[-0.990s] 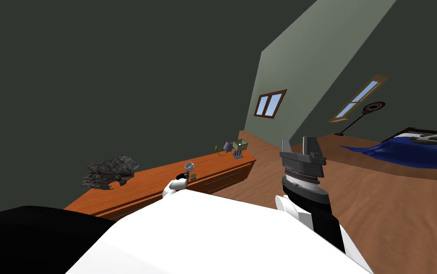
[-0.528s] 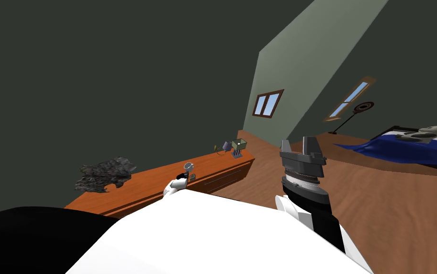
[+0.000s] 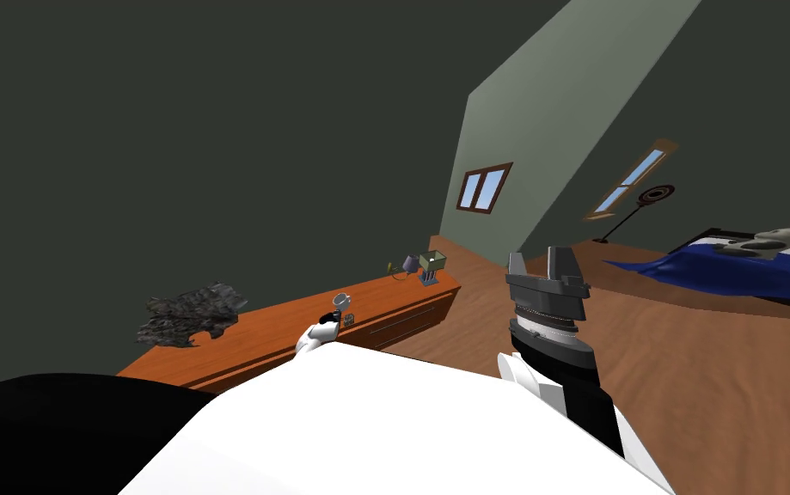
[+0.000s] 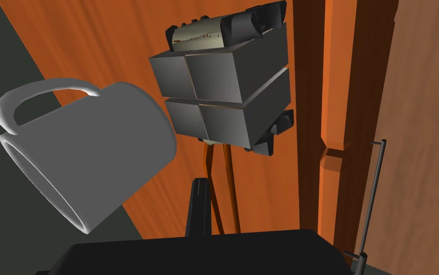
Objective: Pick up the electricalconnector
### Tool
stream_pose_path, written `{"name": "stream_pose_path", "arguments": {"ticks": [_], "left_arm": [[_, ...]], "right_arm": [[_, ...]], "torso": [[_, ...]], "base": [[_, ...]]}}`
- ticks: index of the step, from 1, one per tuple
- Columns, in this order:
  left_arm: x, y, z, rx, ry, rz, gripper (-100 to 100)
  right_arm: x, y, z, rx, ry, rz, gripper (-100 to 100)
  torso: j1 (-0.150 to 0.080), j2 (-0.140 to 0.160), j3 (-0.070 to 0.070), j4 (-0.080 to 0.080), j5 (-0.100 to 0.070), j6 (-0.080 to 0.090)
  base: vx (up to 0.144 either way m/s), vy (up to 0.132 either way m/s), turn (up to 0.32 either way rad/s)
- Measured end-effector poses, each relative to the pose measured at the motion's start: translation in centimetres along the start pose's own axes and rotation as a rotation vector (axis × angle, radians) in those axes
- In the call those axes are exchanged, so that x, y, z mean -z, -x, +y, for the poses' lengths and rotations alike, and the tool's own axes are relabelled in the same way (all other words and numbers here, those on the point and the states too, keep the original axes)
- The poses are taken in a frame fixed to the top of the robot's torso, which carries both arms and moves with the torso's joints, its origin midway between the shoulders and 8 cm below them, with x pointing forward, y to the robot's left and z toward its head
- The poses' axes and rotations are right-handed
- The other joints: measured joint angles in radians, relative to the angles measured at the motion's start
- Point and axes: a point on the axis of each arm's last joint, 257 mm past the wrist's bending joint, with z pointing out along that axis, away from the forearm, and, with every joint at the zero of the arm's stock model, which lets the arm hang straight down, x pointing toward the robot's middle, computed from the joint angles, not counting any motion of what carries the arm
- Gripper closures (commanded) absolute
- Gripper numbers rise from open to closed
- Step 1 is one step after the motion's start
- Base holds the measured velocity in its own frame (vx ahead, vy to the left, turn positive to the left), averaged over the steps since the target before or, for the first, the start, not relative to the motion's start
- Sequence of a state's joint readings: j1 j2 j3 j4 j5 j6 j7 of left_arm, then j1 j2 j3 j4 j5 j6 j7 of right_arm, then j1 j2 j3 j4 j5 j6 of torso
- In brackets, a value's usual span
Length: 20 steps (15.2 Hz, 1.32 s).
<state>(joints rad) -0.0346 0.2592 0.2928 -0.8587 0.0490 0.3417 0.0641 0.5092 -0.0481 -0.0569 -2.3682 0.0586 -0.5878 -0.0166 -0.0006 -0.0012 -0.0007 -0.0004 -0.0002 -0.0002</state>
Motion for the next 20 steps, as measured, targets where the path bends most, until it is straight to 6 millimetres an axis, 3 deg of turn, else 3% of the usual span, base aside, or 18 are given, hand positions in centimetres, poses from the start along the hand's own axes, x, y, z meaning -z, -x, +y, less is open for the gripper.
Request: {"name": "stream_pose_path", "arguments": {"ticks": [7, 8, 20], "left_arm": [[1.2, -0.5, 0.0, -0.019, 0.001, 0.016, 100], [1.3, -0.6, 0.1, -0.02, 0.002, 0.017, -100], [1.3, 0.1, 0.6, 0.081, 0.112, 0.014, -100]], "right_arm": [[0.0, 0.0, 0.0, 0.0, 0.0, 0.0, 0], [0.0, 0.0, 0.0, 0.0, 0.0, 0.0, 0], [0.0, 0.0, 0.0, 0.0, 0.0, 0.0, 0]], "torso": [[0.0, 0.0, 0.0, 0.0, 0.0, 0.0], [0.0, 0.0, 0.0, 0.0, 0.0, 0.0], [0.004, 0.002, 0.001, 0.001, 0.001, 0.0]], "base": [[0.017, -0.011, 0.046], [-0.005, 0.013, -0.06], [-0.02, 0.039, -0.067]]}}
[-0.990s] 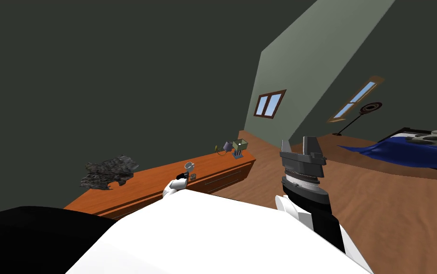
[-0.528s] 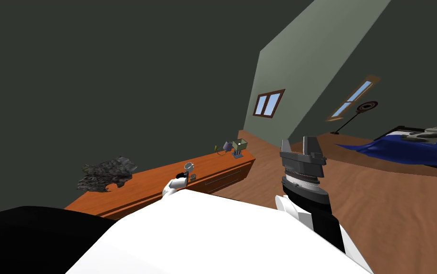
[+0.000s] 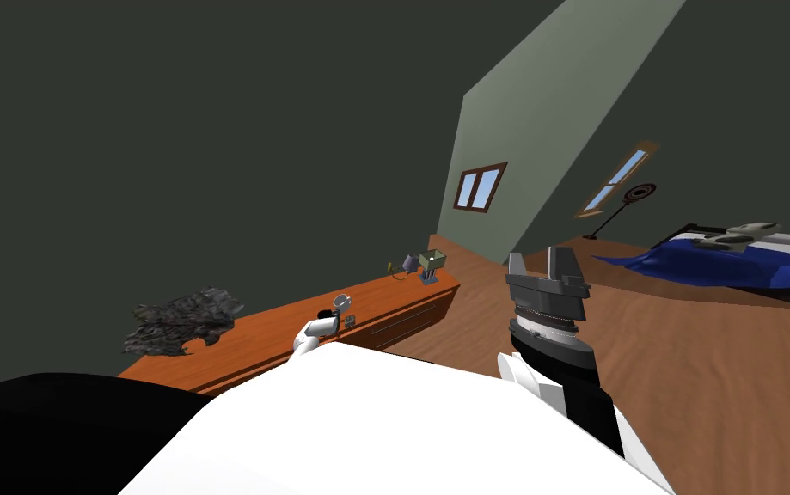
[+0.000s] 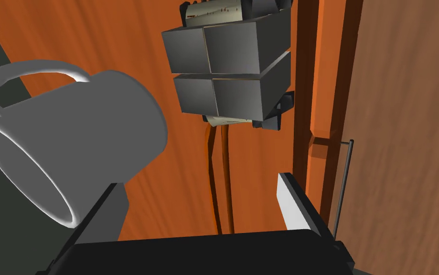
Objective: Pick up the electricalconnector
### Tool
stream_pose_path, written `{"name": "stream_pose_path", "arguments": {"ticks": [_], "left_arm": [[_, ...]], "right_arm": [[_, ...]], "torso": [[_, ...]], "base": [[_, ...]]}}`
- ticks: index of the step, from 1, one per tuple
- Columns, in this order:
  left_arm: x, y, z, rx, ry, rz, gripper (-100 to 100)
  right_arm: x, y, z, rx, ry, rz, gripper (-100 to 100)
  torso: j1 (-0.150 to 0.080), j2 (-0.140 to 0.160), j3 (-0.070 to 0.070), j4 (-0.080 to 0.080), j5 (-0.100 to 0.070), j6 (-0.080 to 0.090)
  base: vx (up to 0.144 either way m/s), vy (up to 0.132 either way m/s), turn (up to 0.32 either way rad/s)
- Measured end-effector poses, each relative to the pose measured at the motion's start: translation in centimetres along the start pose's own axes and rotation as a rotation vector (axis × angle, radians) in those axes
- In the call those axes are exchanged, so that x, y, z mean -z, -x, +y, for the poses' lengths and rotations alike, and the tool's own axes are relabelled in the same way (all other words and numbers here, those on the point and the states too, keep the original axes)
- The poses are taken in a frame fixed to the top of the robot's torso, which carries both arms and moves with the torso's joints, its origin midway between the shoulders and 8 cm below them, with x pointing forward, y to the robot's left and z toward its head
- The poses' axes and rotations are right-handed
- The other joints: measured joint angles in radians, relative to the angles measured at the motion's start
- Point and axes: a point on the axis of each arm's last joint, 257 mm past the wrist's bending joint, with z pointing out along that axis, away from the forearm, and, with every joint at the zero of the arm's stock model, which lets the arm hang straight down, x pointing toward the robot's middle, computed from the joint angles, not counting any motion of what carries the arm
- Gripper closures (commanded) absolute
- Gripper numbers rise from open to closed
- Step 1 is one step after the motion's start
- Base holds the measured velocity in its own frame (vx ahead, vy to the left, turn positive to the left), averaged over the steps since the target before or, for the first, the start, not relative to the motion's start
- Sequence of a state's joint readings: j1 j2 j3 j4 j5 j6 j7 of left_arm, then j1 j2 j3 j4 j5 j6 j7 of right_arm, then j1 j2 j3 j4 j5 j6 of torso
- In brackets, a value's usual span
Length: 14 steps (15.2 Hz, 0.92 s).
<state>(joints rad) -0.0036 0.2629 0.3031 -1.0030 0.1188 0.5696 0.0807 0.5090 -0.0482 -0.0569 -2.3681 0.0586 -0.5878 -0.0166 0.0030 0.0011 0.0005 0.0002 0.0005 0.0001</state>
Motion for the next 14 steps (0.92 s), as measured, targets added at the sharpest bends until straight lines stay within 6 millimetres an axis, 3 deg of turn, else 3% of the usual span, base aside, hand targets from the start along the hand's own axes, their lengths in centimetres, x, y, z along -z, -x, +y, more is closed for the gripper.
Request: {"name": "stream_pose_path", "arguments": {"ticks": [9, 14], "left_arm": [[0.2, 0.1, 0.6, 0.071, 0.084, 0.005, -100], [-0.8, 0.2, 1.2, 0.085, 0.087, -0.005, -100]], "right_arm": [[0.0, 0.0, 0.0, 0.0, 0.0, 0.0, 0], [0.0, 0.0, 0.0, 0.0, 0.0, 0.0, 0]], "torso": [[-0.001, 0.0, 0.0, 0.0, 0.0, 0.0], [-0.001, -0.002, -0.001, 0.0, 0.0, 0.0]], "base": [[-0.019, 0.031, -0.06], [-0.006, 0.023, -0.059]]}}
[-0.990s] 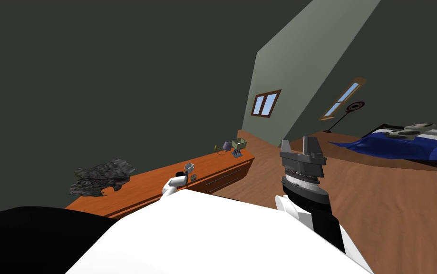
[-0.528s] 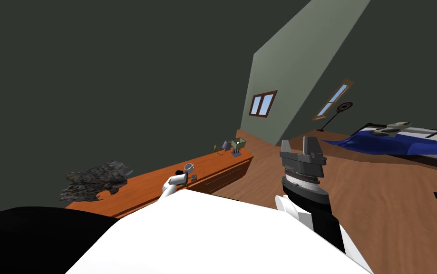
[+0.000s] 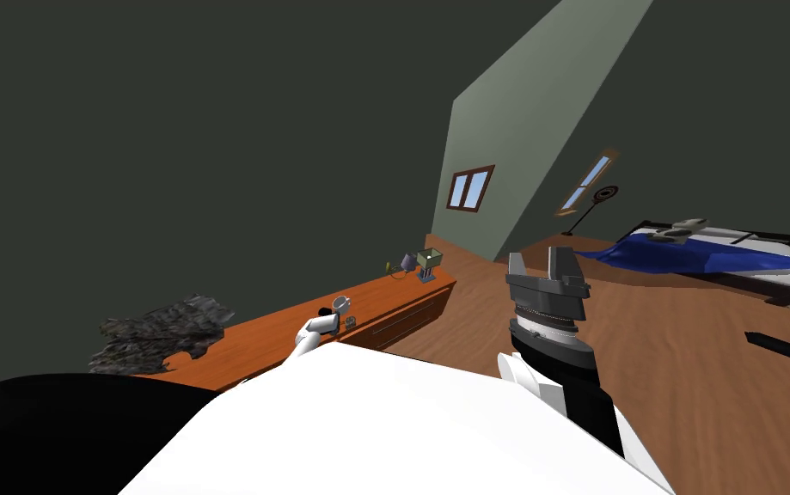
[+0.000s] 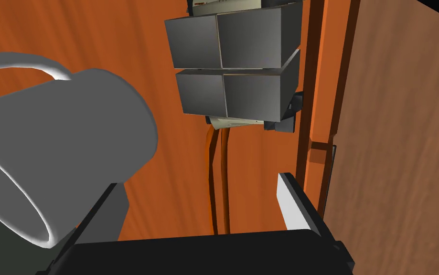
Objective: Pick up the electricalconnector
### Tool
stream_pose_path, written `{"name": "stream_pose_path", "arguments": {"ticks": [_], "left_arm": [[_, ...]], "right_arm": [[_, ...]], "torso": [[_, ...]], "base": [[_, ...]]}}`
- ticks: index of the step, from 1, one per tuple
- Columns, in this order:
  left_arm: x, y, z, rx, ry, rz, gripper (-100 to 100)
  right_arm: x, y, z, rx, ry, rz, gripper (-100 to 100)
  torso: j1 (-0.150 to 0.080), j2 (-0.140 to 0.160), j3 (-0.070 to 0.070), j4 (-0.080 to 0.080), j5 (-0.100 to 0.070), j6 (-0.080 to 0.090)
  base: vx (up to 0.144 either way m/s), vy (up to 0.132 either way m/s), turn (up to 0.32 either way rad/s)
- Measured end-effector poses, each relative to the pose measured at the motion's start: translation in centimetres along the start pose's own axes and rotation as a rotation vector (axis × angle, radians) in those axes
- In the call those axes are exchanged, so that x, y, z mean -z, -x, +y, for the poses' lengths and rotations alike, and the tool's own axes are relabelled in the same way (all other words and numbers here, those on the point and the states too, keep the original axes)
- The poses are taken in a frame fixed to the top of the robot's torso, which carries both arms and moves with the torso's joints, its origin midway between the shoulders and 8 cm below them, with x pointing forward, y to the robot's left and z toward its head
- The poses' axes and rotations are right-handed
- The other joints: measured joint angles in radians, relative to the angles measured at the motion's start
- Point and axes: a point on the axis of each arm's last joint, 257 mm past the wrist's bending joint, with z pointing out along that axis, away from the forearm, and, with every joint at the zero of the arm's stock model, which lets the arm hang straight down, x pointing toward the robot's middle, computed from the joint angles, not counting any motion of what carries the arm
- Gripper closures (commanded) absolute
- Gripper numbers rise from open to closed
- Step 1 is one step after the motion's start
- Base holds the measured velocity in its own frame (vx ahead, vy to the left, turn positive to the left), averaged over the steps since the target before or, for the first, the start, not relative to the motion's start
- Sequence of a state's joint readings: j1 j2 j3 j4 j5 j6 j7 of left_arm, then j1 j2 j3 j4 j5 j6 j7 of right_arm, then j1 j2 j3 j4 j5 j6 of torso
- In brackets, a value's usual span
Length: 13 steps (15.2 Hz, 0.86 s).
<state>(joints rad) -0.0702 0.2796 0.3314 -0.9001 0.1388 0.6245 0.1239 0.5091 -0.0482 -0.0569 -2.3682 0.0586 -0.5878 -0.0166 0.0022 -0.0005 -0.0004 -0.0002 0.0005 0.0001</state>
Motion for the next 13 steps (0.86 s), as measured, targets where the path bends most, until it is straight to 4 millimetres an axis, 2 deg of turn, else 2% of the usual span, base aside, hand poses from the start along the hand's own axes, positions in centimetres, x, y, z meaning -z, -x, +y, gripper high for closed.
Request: {"name": "stream_pose_path", "arguments": {"ticks": [4, 5, 13], "left_arm": [[-0.7, 0.1, 0.3, 0.011, 0.0, -0.007, -100], [-0.8, 0.1, 0.3, 0.013, -0.002, -0.007, 100], [0.7, -0.1, -0.4, -0.01, -0.005, 0.007, 100]], "right_arm": [[0.0, 0.0, 0.0, 0.0, 0.0, 0.0, 0], [0.0, 0.0, 0.0, 0.0, 0.0, 0.0, 0], [0.0, 0.0, 0.0, 0.0, 0.0, 0.0, 0]], "torso": [[0.0, 0.0, 0.0, 0.0, 0.0, 0.0], [-0.001, 0.0, 0.0, 0.0, 0.0, 0.0], [-0.004, -0.001, 0.0, 0.0, -0.001, 0.0]], "base": [[-0.006, 0.018, -0.047], [0.001, -0.002, 0.065], [0.007, -0.024, 0.058]]}}
